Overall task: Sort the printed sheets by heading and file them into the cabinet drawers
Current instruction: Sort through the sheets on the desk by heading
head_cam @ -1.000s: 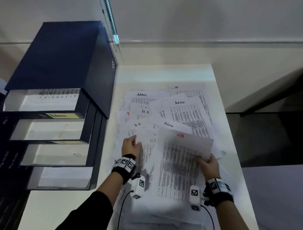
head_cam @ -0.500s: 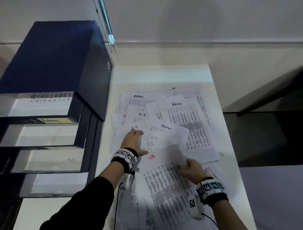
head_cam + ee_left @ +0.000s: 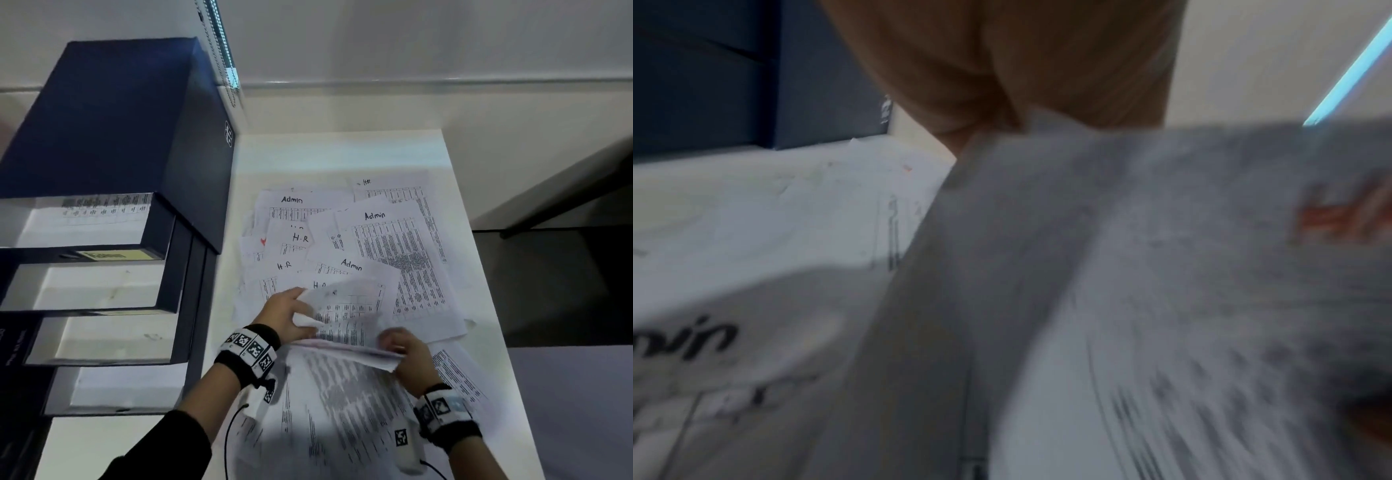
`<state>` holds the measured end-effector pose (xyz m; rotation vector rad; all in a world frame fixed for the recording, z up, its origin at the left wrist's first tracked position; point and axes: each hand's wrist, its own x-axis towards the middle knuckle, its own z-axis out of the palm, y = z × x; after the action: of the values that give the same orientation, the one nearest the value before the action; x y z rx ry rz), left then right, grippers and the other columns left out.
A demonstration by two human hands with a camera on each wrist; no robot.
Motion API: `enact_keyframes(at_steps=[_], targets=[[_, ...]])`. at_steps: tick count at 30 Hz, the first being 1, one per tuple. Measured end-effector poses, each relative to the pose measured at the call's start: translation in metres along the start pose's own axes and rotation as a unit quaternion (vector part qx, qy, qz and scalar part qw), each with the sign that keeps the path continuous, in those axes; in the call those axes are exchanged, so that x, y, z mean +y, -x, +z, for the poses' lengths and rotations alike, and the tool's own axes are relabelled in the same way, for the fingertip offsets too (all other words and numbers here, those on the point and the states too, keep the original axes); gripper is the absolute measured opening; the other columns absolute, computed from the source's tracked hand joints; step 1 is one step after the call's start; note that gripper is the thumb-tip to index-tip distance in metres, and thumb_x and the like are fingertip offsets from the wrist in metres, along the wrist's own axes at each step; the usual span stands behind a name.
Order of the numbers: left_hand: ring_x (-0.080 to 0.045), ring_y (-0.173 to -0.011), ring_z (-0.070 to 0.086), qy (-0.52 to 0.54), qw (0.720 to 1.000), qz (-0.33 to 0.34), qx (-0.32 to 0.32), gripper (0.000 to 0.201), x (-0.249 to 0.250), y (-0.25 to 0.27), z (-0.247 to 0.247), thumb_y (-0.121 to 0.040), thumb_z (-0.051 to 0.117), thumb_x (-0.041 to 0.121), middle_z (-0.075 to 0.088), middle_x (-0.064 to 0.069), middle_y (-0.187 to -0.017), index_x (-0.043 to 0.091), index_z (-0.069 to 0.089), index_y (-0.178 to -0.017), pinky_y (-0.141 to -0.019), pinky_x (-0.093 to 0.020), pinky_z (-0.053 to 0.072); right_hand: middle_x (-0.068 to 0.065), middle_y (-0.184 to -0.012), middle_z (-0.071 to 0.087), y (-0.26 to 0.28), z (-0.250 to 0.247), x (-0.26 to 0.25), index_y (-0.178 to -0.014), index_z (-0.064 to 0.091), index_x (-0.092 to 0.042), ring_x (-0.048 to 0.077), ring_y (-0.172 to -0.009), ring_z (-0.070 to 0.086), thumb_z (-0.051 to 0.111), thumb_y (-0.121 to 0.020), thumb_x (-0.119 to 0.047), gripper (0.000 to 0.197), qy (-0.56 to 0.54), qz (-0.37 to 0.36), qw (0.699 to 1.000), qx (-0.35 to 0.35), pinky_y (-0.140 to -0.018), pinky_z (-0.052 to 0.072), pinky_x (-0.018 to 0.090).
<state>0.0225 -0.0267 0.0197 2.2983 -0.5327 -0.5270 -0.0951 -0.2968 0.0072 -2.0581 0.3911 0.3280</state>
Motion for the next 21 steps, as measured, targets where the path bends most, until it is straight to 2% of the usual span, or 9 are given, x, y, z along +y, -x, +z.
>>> enact_keyframes(at_steps=[2, 4, 5, 7, 10, 12, 15, 18, 21], targets=[[-0.016, -0.103, 0.066, 0.059, 0.998, -0.004, -0.030, 0.020, 0.012, 0.011, -0.001, -0.064, 0.090, 0.029, 0.072, 0.000, -0.106, 0.024, 0.081, -0.081, -0.091, -0.028, 0.052, -0.008, -0.121, 0.057, 0.000, -0.012, -0.005, -0.066, 0.068, -0.013, 0.005, -0.105, 0.056, 0.077, -0.069, 0.009, 0.023, -0.056, -0.021, 0.998, 0.035, -0.083, 0.050, 0.015], [-0.011, -0.093, 0.067, 0.134, 0.985, -0.048, -0.095, 0.020, 0.025, 0.022, -0.004, -0.065, 0.090, 0.031, 0.074, 0.006, -0.096, 0.027, 0.081, -0.083, -0.086, -0.029, 0.054, -0.014, -0.130, 0.052, -0.003, -0.020, -0.013, -0.079, 0.074, -0.026, -0.002, -0.115, 0.050, 0.079, -0.071, 0.004, 0.032, -0.119, -0.032, 0.992, 0.014, -0.086, 0.046, 0.010], [-0.011, -0.090, 0.068, 0.169, 0.974, -0.070, -0.136, 0.024, 0.026, 0.025, -0.006, -0.065, 0.089, 0.034, 0.075, 0.006, -0.093, 0.026, 0.080, -0.086, -0.084, -0.029, 0.055, -0.015, -0.130, 0.054, -0.005, -0.021, -0.016, -0.084, 0.074, -0.034, -0.002, -0.114, 0.053, 0.080, -0.071, 0.001, 0.038, -0.130, -0.031, 0.991, -0.008, -0.086, 0.048, 0.014], [-0.018, -0.093, 0.070, 0.214, 0.958, -0.088, -0.168, 0.034, 0.024, 0.026, -0.011, -0.066, 0.088, 0.038, 0.075, 0.001, -0.099, 0.023, 0.078, -0.095, -0.085, -0.034, 0.055, -0.008, -0.116, 0.067, -0.011, -0.017, -0.028, -0.086, 0.075, -0.016, 0.006, -0.100, 0.064, 0.079, -0.073, 0.000, 0.022, -0.178, -0.026, 0.982, -0.062, -0.078, 0.053, 0.022], [-0.026, -0.104, 0.065, 0.322, 0.939, -0.110, -0.058, 0.031, 0.005, 0.019, -0.015, -0.075, 0.080, 0.015, 0.066, -0.005, -0.118, 0.014, 0.071, -0.105, -0.091, -0.042, 0.055, 0.005, -0.068, 0.063, -0.021, -0.007, -0.045, -0.069, 0.061, 0.004, 0.012, -0.061, 0.060, 0.073, -0.073, 0.012, 0.015, -0.256, 0.002, 0.964, -0.070, -0.058, 0.049, 0.027], [-0.024, -0.107, 0.064, 0.414, 0.897, -0.146, 0.057, 0.040, -0.006, 0.012, -0.011, -0.081, 0.070, 0.008, 0.061, -0.007, -0.121, 0.008, 0.059, -0.119, -0.091, -0.046, 0.055, 0.008, -0.069, 0.062, -0.025, -0.007, -0.050, -0.082, 0.059, 0.013, 0.010, -0.060, 0.061, 0.073, -0.073, 0.014, 0.016, -0.269, 0.018, 0.962, -0.043, -0.056, 0.051, 0.024], [-0.024, -0.100, 0.062, 0.251, 0.897, -0.289, 0.221, 0.036, -0.022, -0.002, -0.003, -0.093, 0.058, 0.008, 0.063, -0.008, -0.114, 0.018, 0.055, -0.127, -0.095, -0.041, 0.052, 0.012, -0.096, 0.071, -0.030, -0.009, -0.039, -0.115, 0.054, 0.000, 0.021, -0.082, 0.073, 0.080, -0.071, 0.004, 0.051, -0.264, 0.043, 0.963, -0.022, -0.066, 0.059, 0.028], [-0.026, -0.105, 0.053, 0.049, 0.952, -0.259, 0.155, 0.052, -0.030, -0.016, 0.003, -0.084, 0.069, 0.015, 0.047, -0.011, -0.115, 0.013, 0.053, -0.133, -0.103, -0.030, 0.043, 0.012, -0.106, 0.070, -0.027, -0.009, -0.017, -0.122, 0.046, -0.012, 0.022, -0.088, 0.073, 0.083, -0.068, 0.000, 0.066, -0.208, 0.105, 0.970, -0.066, -0.075, 0.061, 0.039], [-0.025, -0.112, 0.042, 0.008, 0.968, -0.206, 0.146, 0.070, -0.031, -0.024, 0.006, -0.073, 0.081, 0.031, 0.038, -0.008, -0.119, 0.017, 0.053, -0.136, -0.100, -0.029, 0.038, 0.006, -0.099, 0.072, -0.017, -0.005, 0.002, -0.107, 0.060, -0.011, 0.018, -0.085, 0.071, 0.085, -0.067, -0.007, 0.047, -0.087, 0.135, 0.983, -0.087, -0.078, 0.059, 0.039]])
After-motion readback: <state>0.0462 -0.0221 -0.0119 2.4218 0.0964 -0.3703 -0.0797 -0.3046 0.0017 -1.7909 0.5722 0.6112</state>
